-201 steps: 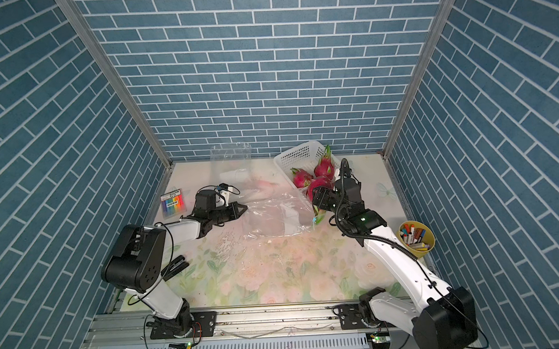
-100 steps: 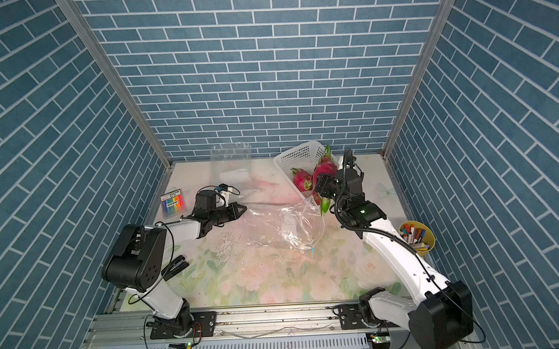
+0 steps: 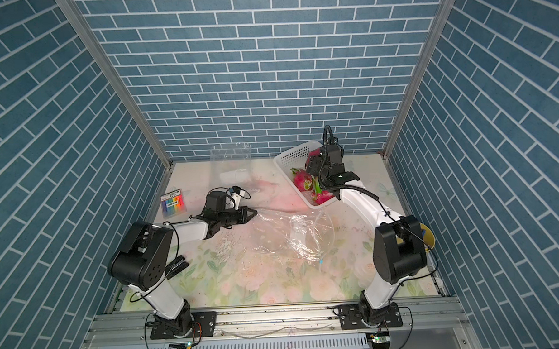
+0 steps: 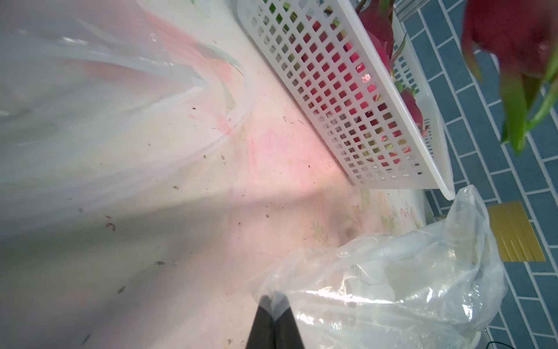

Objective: Open the zip-top bag and take out the dragon fruit
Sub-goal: Place the dragon fruit in the basket.

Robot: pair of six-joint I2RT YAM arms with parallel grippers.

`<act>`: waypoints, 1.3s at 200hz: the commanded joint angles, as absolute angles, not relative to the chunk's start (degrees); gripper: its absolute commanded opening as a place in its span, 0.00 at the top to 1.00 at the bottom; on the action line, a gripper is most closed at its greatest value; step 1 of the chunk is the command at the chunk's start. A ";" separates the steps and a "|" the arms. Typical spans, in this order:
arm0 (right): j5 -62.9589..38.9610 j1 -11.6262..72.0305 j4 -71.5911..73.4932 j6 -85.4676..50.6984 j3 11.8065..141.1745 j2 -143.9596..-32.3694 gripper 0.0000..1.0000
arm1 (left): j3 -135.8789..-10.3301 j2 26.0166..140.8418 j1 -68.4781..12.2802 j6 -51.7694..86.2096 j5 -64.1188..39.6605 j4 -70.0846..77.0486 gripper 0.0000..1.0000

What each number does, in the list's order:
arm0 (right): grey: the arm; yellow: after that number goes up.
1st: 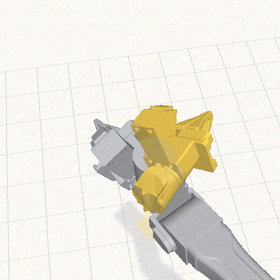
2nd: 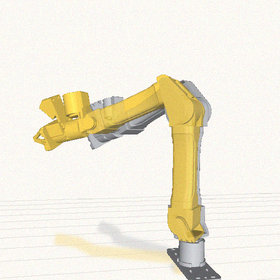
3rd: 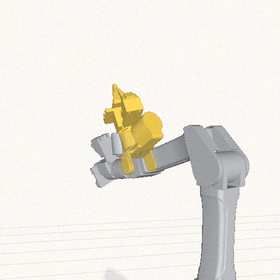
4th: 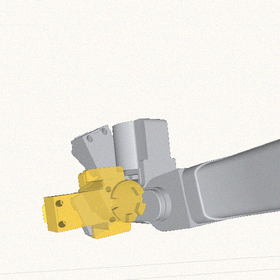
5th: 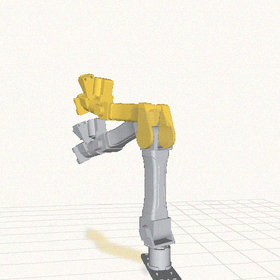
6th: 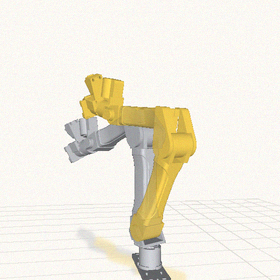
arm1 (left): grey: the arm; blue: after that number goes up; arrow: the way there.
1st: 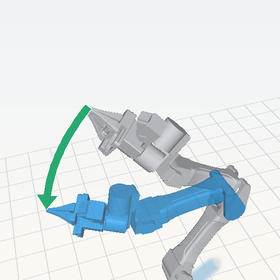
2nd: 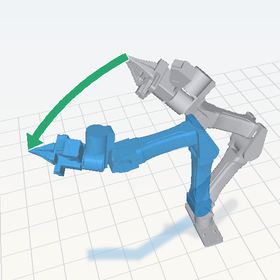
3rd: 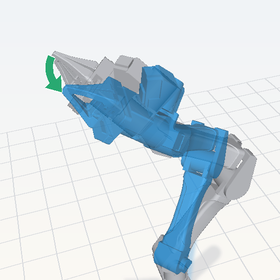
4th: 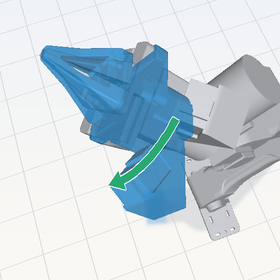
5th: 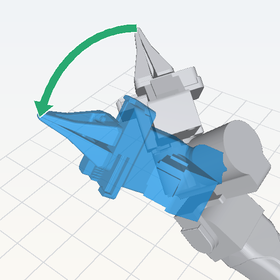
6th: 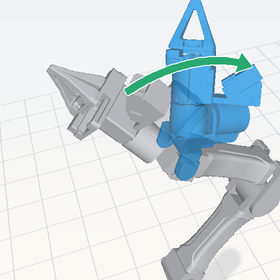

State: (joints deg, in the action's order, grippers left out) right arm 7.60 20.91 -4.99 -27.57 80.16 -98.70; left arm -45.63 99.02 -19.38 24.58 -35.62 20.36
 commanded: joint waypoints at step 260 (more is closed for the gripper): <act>1.41 17.69 -16.06 -22.95 94.52 -103.96 0.01 | -47.52 89.15 -16.83 21.06 -16.74 13.49 1.00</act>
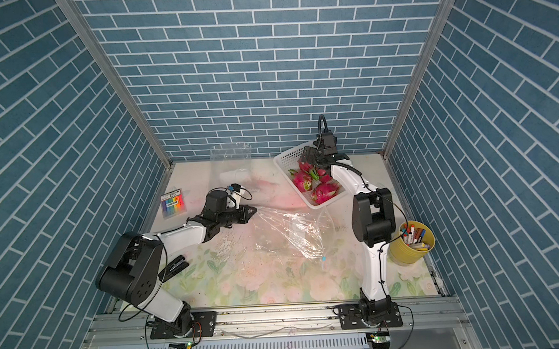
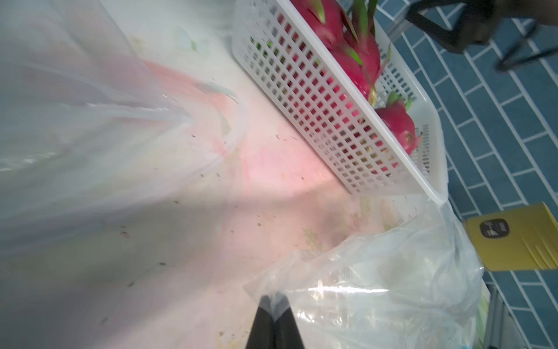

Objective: Open the zip-top bag and take out the dragon fruit
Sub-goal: Place the dragon fruit in the basket, then place the zipper food storage bag in the zipper food storage bag.

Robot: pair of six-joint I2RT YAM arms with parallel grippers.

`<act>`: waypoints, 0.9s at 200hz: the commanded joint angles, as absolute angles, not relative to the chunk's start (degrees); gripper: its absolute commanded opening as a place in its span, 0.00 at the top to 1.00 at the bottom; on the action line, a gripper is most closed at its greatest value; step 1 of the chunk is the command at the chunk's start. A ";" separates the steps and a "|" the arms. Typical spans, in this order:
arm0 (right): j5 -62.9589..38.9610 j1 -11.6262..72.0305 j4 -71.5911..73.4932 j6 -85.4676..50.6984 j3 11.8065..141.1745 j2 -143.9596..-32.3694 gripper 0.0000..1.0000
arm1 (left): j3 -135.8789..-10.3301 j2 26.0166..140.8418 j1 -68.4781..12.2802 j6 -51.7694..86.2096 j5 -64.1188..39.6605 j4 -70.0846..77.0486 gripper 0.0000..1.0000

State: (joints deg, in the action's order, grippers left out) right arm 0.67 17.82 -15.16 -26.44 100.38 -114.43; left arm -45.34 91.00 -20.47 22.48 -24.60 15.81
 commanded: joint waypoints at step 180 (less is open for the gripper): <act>26.05 16.79 -14.15 -21.04 43.48 -65.30 0.02 | -77.40 112.21 -5.64 12.13 6.48 6.56 0.09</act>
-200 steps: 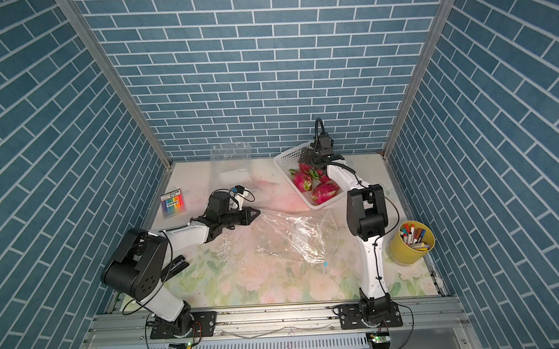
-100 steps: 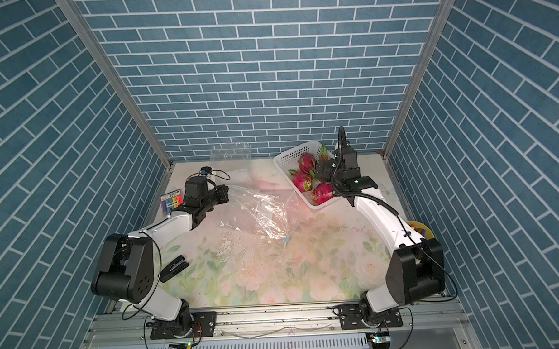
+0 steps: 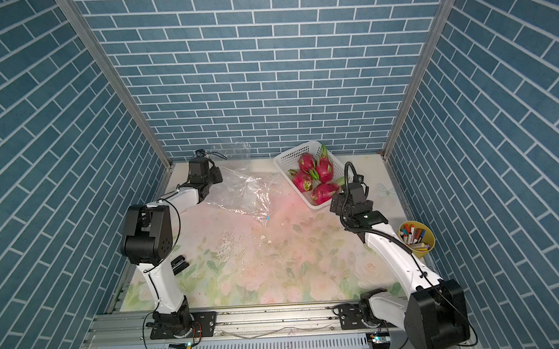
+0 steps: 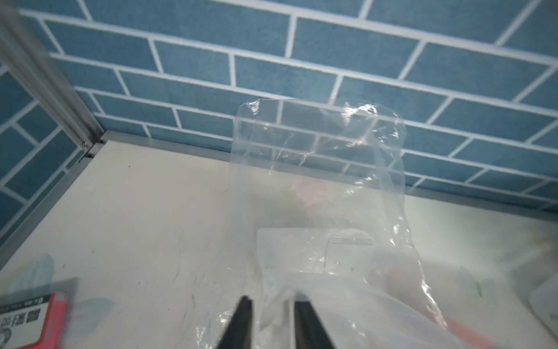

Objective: Open the zip-top bag and take out the dragon fruit
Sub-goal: Place the zipper food storage bag in the zipper food storage bag.

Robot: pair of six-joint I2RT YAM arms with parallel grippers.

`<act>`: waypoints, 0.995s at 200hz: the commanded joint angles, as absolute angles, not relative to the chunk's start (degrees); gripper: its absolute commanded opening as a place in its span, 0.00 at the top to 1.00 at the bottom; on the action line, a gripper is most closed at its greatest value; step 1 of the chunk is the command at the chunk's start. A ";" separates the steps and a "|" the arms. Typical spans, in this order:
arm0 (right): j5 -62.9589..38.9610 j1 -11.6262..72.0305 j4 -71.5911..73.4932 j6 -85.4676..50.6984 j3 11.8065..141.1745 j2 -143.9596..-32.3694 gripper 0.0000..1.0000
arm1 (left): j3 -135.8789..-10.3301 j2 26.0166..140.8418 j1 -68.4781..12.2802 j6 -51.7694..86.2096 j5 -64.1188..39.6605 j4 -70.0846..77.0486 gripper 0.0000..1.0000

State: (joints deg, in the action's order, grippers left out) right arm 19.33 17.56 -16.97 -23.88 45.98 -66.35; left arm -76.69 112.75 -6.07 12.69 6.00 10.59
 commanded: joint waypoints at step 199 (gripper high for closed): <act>19.51 7.39 50.12 3.02 19.96 -82.79 0.01 | -16.46 80.08 -6.38 -3.01 14.42 58.99 0.00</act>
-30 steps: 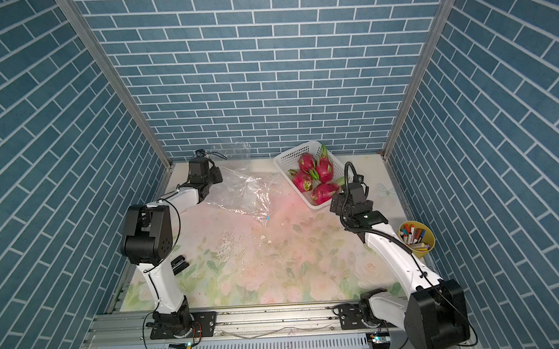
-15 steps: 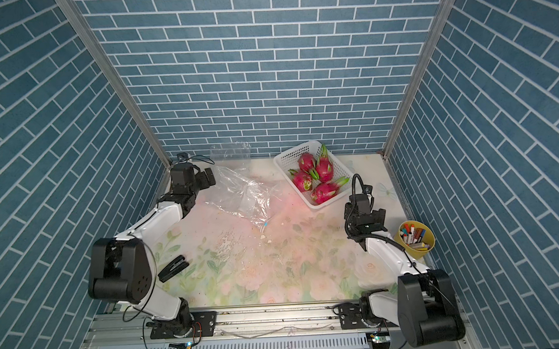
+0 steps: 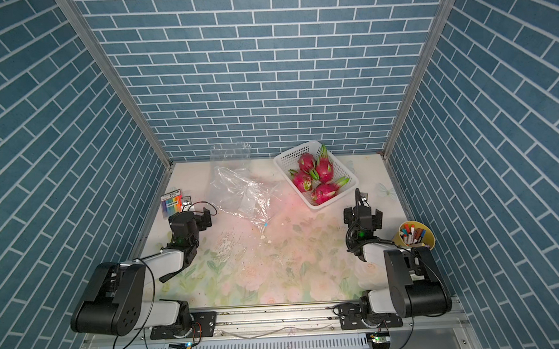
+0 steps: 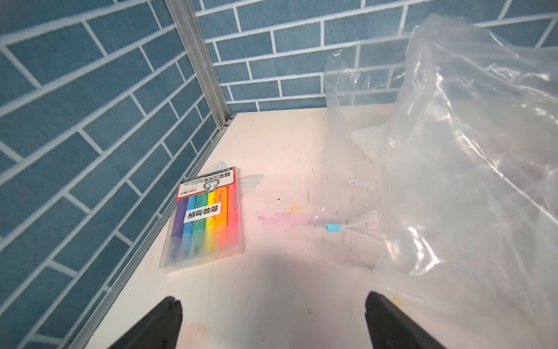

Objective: Open the zip-top bag and take out the dragon fruit
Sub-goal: Place the zipper food storage bag in the zipper food storage bag, then reset both arms

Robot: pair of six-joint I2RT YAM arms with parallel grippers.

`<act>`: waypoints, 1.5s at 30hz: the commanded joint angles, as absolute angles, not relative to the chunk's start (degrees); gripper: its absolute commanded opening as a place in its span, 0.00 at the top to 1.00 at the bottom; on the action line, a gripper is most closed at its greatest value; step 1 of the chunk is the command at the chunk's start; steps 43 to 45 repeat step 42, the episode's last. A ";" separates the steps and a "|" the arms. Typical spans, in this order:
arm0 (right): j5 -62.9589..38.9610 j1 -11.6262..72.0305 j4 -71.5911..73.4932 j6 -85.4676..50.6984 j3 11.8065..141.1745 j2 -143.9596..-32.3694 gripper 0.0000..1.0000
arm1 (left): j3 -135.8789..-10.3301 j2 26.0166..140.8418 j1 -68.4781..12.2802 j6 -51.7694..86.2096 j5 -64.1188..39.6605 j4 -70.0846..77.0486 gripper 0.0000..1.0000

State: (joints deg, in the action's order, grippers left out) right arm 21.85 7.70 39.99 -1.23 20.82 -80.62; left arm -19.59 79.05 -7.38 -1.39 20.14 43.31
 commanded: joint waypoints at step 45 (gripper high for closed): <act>5.35 -1.49 47.37 -3.09 22.85 -87.44 0.01 | -12.47 87.15 -2.29 0.26 5.56 73.30 0.00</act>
